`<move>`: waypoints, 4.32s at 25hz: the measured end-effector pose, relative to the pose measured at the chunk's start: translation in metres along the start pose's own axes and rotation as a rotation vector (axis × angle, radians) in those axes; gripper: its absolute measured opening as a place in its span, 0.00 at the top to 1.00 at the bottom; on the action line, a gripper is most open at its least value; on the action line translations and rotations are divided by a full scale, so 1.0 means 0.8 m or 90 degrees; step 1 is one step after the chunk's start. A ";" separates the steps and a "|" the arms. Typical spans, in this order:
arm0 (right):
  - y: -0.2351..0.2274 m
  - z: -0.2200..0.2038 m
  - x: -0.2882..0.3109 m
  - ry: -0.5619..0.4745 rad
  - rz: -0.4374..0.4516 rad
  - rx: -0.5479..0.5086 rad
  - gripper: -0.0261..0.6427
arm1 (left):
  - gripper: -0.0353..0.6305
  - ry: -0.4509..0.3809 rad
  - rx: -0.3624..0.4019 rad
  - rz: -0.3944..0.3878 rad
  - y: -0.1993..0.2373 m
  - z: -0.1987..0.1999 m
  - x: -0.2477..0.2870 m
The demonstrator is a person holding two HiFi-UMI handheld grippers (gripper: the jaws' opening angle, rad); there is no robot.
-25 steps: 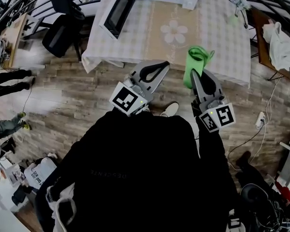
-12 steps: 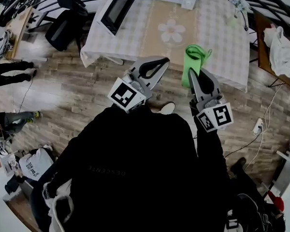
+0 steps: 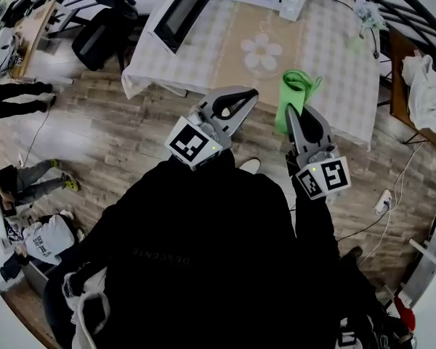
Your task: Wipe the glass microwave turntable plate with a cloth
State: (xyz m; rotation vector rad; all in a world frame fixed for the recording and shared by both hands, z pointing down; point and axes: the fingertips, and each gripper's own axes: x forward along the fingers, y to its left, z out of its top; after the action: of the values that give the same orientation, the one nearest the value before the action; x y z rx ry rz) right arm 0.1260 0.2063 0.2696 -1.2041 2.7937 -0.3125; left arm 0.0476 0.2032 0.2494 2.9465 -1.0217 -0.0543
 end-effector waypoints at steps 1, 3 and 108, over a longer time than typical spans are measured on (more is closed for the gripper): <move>-0.005 -0.001 0.006 0.003 -0.002 0.000 0.88 | 0.91 0.003 -0.003 0.000 0.007 -0.003 0.004; -0.015 -0.002 0.020 0.008 -0.009 0.001 0.88 | 0.91 0.008 -0.007 -0.003 0.022 -0.007 0.013; -0.447 -0.375 0.303 0.459 -0.437 0.085 0.87 | 0.91 0.232 -0.130 -0.040 0.354 -0.343 0.252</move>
State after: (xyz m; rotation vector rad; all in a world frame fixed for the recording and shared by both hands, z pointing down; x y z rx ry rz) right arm 0.1662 -0.1628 0.6418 -2.3592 2.6383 -1.1567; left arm 0.0416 -0.1416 0.5281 2.6667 -0.8168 0.3423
